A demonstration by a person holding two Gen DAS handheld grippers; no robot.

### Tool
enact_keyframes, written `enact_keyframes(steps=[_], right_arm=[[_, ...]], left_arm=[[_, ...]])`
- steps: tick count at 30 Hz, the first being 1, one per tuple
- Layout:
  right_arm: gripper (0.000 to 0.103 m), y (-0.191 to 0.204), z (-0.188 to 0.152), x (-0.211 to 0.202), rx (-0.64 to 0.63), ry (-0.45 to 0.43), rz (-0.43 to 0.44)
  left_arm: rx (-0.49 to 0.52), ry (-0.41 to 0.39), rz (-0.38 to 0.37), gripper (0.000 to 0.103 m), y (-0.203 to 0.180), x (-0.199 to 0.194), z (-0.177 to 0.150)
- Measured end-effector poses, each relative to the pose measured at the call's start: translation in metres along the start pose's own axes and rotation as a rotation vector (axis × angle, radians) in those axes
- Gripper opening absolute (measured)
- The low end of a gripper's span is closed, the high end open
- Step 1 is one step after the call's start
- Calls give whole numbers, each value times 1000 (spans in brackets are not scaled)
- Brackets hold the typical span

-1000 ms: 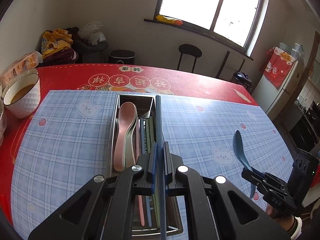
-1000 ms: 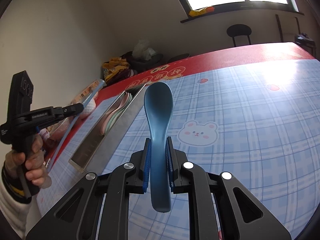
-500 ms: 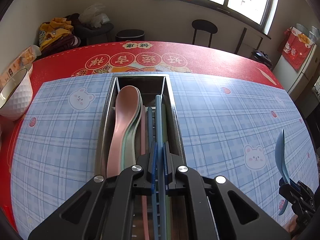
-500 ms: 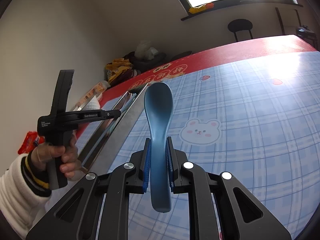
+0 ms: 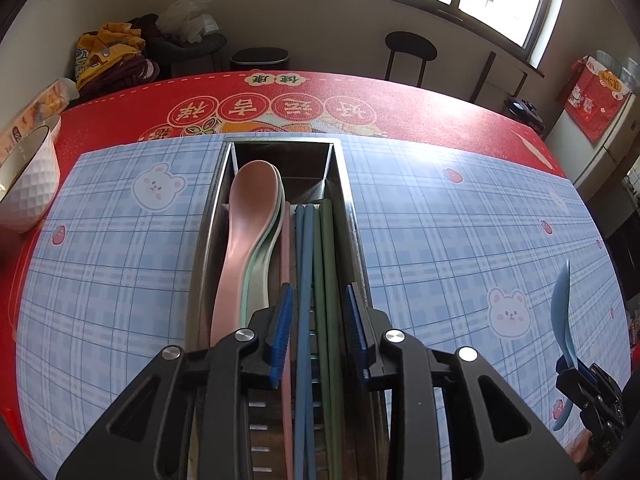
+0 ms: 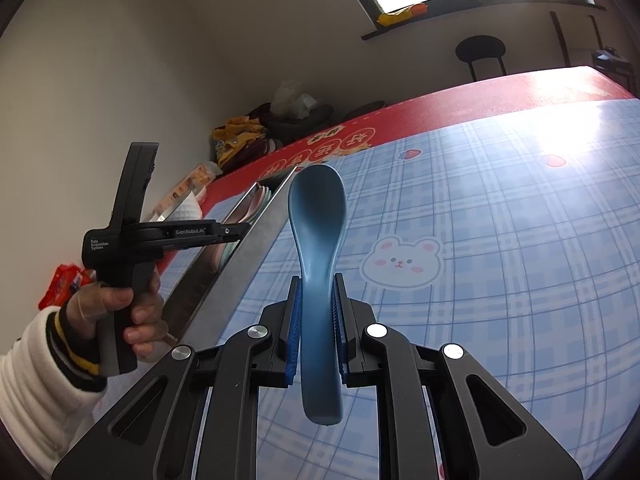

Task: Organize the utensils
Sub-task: 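Lower the grey-blue chopstick into the steel tray and open the left gripper, then lower the dark-blue spoon into the steel tray and open the right gripper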

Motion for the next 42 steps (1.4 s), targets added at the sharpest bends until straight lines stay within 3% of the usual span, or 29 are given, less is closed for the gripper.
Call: enact_keyframes(steps=[3, 5, 8, 10, 12, 15, 19, 29, 34, 38, 42], right_arm=[[15, 0, 0, 0, 1, -1, 2], [15, 0, -1, 1, -2, 0, 3], [15, -1, -1, 0, 3, -1, 4], [15, -2, -1, 0, 8, -1, 4], [15, -2, -2, 0, 9, -1, 4], [15, -1, -2, 0, 8, 0, -2], [15, -4, -2, 3, 20, 6, -36], [15, -12, -3, 5, 41, -1, -140], [15, -15, -4, 8, 39, 21, -226], [15, -11, -4, 19, 7, 82, -309], [15, 4, 10, 22, 13, 72, -294]], left_arm=[[42, -87, -4, 47, -7, -24, -4], [89, -139, 13, 48, -11, -39, -11], [145, -202, 16, 58, -13, -58, -25], [175, -250, 31, 75, -10, -70, -35], [185, -298, 40, 86, -2, -80, -45], [190, -321, 35, 91, 10, -86, -55], [188, -349, 32, 96, 26, -88, -63], [66, -394, -116, 97, 53, -105, -67], [68, -415, -98, 97, 56, -119, -67], [53, -438, -134, 97, 54, -129, -69], [82, -453, -105, 97, 48, -134, -68]])
Point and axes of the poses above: each gripper's, at about its wrist camera, not at the fingertips, and x roughly the way its jaws point, y to its left, z to its top, the point moved 7 cm from there along x, roughly the way its jaws point, and after that the axes turned 5 degrees about -z, right-handed, at the moved point
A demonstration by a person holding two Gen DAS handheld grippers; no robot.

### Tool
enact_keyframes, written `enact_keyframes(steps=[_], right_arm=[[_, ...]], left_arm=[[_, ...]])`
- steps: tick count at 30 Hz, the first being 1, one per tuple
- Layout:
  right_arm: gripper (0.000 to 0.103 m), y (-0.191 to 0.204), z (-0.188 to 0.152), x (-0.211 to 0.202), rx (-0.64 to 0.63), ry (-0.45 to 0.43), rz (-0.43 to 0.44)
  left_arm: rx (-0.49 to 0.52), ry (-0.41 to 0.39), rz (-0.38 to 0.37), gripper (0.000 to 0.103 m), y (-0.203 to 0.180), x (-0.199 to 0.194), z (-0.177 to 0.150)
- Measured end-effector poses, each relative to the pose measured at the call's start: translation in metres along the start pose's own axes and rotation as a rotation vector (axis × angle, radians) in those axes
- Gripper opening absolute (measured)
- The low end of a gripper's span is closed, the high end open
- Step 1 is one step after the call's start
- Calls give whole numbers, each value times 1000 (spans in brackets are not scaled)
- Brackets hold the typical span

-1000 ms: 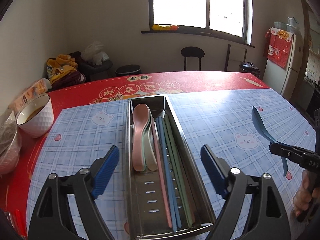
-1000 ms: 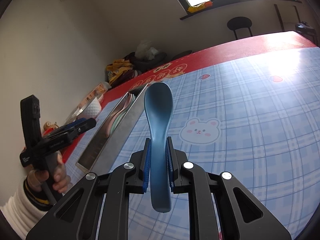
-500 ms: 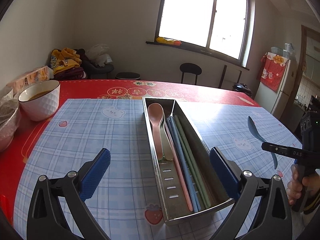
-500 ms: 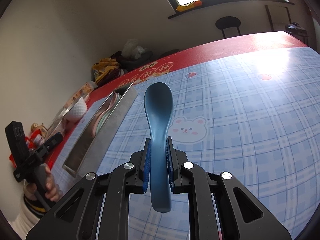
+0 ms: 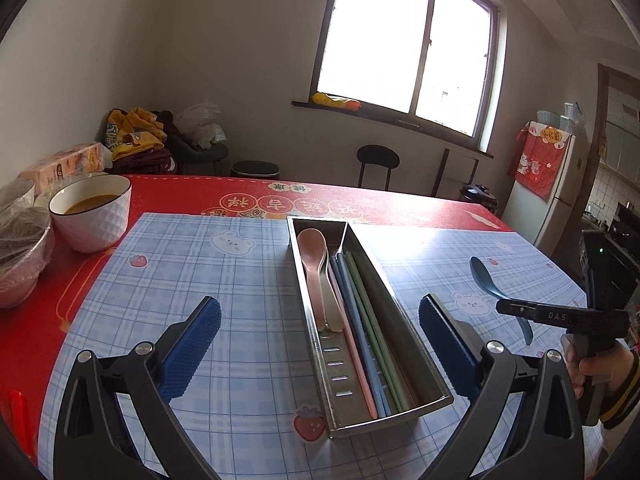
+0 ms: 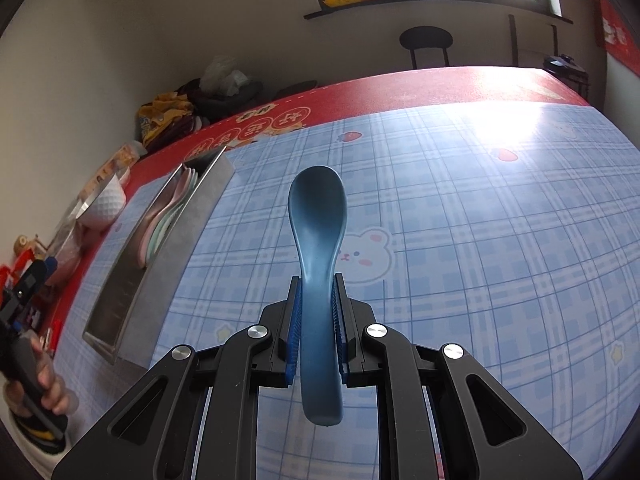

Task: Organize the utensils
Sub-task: 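Lower the dark-blue spoon into the steel tray and open the right gripper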

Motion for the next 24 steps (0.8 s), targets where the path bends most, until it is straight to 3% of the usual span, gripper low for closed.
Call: enact_keyframes(steps=[8, 11, 14, 24], right_arm=[[15, 70, 32, 11, -79, 30, 42], [15, 100, 42, 24, -92, 58, 46], [15, 127, 46, 40, -121, 93, 43], [15, 171, 47, 84, -28, 157, 56]], left_arm=[[-47, -4, 48, 97, 20, -1, 3], [-65, 3, 121, 97, 35, 1, 2], [-95, 15, 144, 97, 47, 2, 1], [-174, -4, 178, 97, 69, -5, 4]])
Point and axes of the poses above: each gripper's, at about its wrist camera, not at the fingertips, and x roughly the way its jaws point, y to its left, z to its top, the point moved 7 cm from there along x, roughly the way its jaws point, and after that the axes turned 5 degrees about -z, right-handed, at the moved point
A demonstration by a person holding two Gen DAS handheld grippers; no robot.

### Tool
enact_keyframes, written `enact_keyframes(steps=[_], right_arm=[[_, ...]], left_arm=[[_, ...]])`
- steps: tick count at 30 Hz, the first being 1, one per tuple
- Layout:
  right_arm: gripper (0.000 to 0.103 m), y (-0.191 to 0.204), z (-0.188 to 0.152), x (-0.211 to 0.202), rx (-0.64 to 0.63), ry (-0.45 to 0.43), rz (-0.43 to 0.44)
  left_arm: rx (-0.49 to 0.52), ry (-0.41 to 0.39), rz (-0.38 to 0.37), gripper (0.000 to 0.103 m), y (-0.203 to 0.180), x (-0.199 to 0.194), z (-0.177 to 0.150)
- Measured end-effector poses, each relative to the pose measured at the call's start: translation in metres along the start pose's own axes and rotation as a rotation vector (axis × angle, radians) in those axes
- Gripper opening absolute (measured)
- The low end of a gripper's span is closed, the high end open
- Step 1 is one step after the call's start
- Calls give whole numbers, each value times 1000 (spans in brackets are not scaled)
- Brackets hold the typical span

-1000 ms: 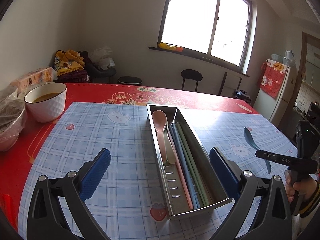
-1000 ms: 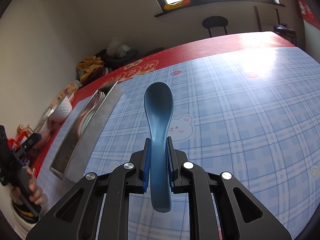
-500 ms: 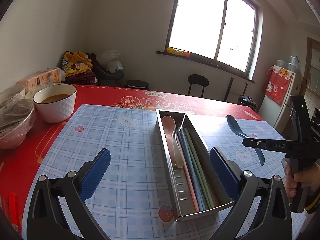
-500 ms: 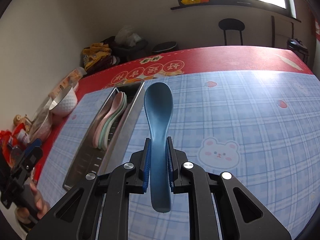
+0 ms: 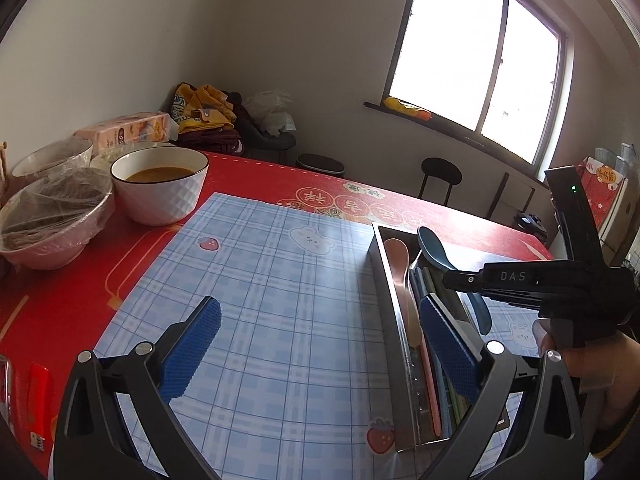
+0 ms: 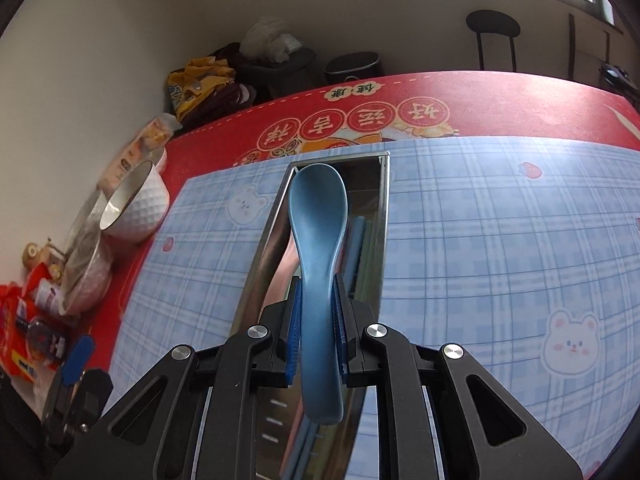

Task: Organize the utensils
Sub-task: 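Lower the dark-blue spoon into the steel tray and open the right gripper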

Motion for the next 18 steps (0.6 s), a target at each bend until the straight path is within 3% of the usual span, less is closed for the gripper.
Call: enact_keyframes(steps=[18], right_arm=[[15, 21, 7, 33, 125, 26, -5]], left_arm=[[-54, 3, -25, 97, 6, -1, 2]])
Point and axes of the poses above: each gripper's, at about its wrist camera, not at the fingertips, and x roughly the way its jaws point, y to its left, z to its top, the point moved 7 cm from there along x, roughly the way its jaws point, and after that the axes turned 5 degrees about -z, right-handed, at the moved point
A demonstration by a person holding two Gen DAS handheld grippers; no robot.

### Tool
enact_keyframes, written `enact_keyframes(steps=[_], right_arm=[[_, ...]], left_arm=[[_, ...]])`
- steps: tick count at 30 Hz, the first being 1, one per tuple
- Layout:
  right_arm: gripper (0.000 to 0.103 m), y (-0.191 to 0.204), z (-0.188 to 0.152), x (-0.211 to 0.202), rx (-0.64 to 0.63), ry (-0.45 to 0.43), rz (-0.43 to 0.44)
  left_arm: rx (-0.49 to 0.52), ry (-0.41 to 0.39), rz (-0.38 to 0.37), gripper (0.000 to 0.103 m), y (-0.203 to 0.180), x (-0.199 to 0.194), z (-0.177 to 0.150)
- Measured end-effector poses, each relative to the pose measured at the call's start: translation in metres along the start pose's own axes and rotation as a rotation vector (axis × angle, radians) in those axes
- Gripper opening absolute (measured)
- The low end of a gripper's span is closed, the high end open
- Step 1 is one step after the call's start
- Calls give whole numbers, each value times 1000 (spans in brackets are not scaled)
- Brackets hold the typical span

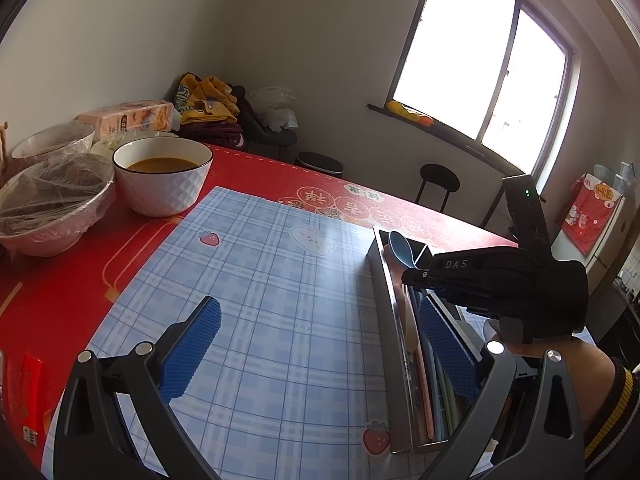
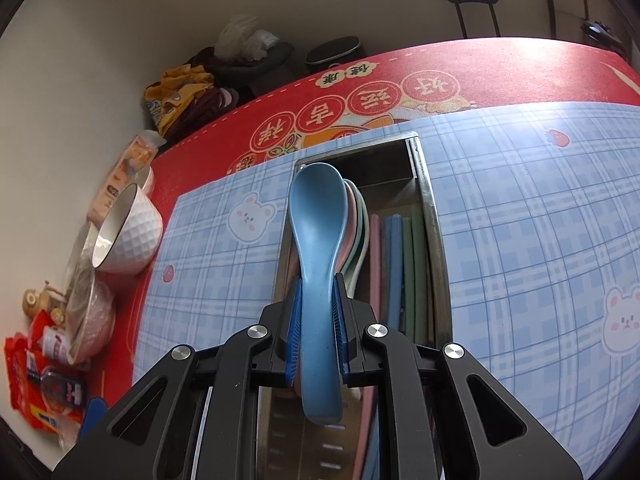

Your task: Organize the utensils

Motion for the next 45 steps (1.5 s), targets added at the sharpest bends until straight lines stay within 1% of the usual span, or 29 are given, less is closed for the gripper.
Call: enact_keyframes(steps=[6, 14, 22, 32, 34, 35, 36, 37, 38, 40, 42, 43, 45], right_arm=[[17, -1, -5, 4, 35, 27, 38], [17, -11, -6, -22, 1, -27, 36], [17, -41, -12, -66, -83, -113, -27], [17, -99, -29, -141, -149, -205, -94], [22, -110, -31, -155, -162, -223, -101], [33, -115, -33, -162, -169, -237, -108], [48, -119, -34, -170, -179, -256, -114], [54, -124, -35, -179, -191, -277, -117], [58, -126, -36, -187, -205, -298, -118], [68, -130, -39, -202, -230, -334, -114], [83, -133, -43, -217, -244, -372, -113], [87, -134, -45, -225, -252, -393, -121], [87, -135, -49, -240, -272, -448, -140]], left_arm=[[-2, 4, -1, 97, 0, 1, -1], [-4, 6, -3, 97, 0, 2, -1], [26, 1, 10, 97, -5, 3, -3], [101, -37, 28, 97, -24, -6, -1], [120, -54, 20, 97, -31, -14, 1], [135, -62, 20, 97, -36, -18, 2], [154, -69, 22, 97, -41, -22, 2], [177, -71, 24, 97, -46, -25, 2], [203, -72, 25, 97, -53, -29, 2], [248, -78, 31, 97, -65, -37, 1], [283, -87, 40, 97, -77, -46, 2], [296, -94, 42, 97, -83, -52, 2], [313, -113, 32, 97, -94, -62, 5]])
Point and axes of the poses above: each gripper's, at about its wrist camera, not at the fingertips, and x roughly the way its jaws point, y to its left, z to its top, the point moved 7 cm from there along x, roughly the way its jaws point, and after that the axes turned 5 degrees about -z, right-handed, at the moved point
